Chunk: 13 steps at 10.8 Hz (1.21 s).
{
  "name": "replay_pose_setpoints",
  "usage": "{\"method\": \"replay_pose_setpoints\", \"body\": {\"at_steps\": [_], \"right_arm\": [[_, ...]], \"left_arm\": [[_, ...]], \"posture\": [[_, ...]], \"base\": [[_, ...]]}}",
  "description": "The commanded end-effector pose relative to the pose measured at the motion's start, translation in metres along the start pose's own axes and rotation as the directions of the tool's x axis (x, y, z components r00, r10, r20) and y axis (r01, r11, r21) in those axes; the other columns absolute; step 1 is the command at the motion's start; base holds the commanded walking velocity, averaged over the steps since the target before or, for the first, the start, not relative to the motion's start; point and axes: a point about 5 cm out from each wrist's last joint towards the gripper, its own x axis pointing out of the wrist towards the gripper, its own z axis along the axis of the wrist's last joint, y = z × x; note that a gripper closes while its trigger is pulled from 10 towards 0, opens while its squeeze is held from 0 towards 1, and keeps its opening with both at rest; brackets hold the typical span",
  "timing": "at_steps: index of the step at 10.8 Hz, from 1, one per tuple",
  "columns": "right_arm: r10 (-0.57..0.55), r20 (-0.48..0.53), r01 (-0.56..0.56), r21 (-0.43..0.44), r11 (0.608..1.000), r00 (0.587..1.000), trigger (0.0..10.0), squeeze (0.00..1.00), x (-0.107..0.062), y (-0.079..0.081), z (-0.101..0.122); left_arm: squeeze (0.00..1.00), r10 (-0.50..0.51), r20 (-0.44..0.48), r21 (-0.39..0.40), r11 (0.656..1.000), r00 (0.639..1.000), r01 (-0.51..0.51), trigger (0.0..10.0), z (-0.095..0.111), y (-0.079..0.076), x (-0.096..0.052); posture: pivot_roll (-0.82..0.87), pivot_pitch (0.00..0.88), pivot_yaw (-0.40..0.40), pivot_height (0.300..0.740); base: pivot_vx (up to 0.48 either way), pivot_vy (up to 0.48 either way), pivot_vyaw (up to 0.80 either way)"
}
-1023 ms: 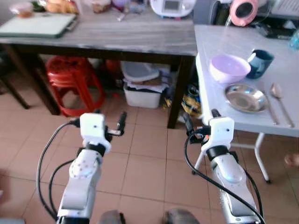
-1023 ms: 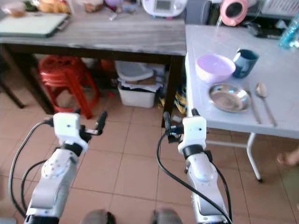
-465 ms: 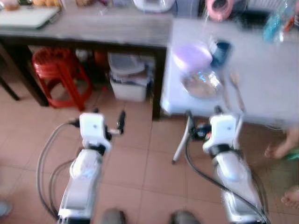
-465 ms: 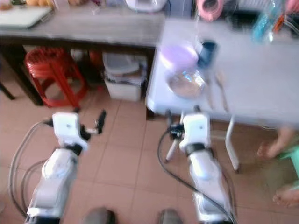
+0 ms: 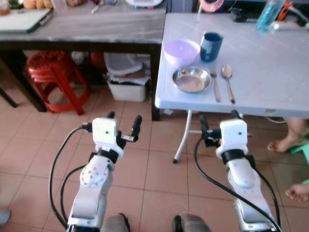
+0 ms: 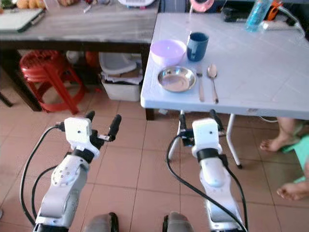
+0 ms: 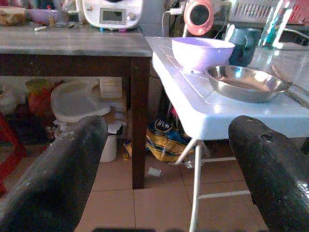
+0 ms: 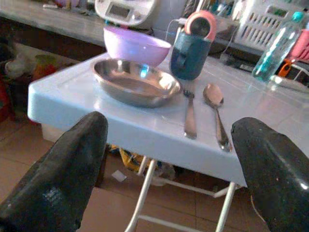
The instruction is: Setting the table
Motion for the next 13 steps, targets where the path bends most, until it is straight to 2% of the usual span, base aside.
{"method": "replay_pose_setpoints", "body": {"at_steps": [1,2,4,8,10,11,13], "right_arm": [[0.006,-0.004,-0.006,-0.001,1.0,1.0,10.0,0.0,0.0,0.001,0.001],[0.02,0.011,-0.021,0.035,0.999,1.0,10.0,0.0,-0.001,0.001,0.004],[0.003,0.03,-0.004,0.039,0.999,1.0,10.0,0.0,0.0,-0.002,0.008],[0.022,0.028,-0.025,0.104,0.994,0.999,10.0,0.0,-0.002,-0.001,0.009],[0.029,0.031,-0.032,0.099,0.995,0.999,10.0,0.0,-0.001,0.0,0.01],[0.031,0.016,-0.033,0.102,0.994,0.999,10.0,0.0,-0.001,0.0,0.009],[0.042,0.042,-0.045,0.088,0.995,0.998,10.0,0.0,-0.001,0.0,0.012]], "left_arm": [[0.0,-0.005,0.021,-0.002,1.0,1.0,0.005,10.0,0.004,0.0,0.0],[0.0,-0.008,0.023,-0.006,1.0,1.0,0.009,10.0,0.004,-0.001,0.0],[0.0,-0.015,0.027,-0.014,1.0,1.0,0.016,10.0,0.005,-0.003,0.0],[0.0,-0.018,0.025,-0.028,0.999,1.0,0.019,10.0,0.005,-0.003,0.0],[0.0,-0.022,0.029,-0.032,0.999,0.999,0.023,10.0,0.006,-0.004,0.0],[0.0,-0.022,0.029,-0.035,0.999,0.999,0.023,10.0,0.006,-0.004,0.0],[0.0,-0.014,0.042,-0.083,0.996,0.999,0.018,10.0,0.008,-0.003,-0.001]], "posture": [[-0.06,0.125,0.026,0.74],[-0.06,0.126,0.026,0.74],[-0.07,0.131,0.026,0.74],[-0.06,0.133,0.025,0.74],[-0.06,0.135,0.023,0.74],[-0.06,0.134,0.02,0.74],[-0.07,0.13,0.018,0.74]], "base": [[0.33,0.0,0.0],[0.334,0.0,0.0],[0.332,0.0,0.0],[0.333,0.0,-0.1],[0.339,0.0,0.0],[0.326,0.0,-0.8],[0.0,0.0,-0.32]]}}
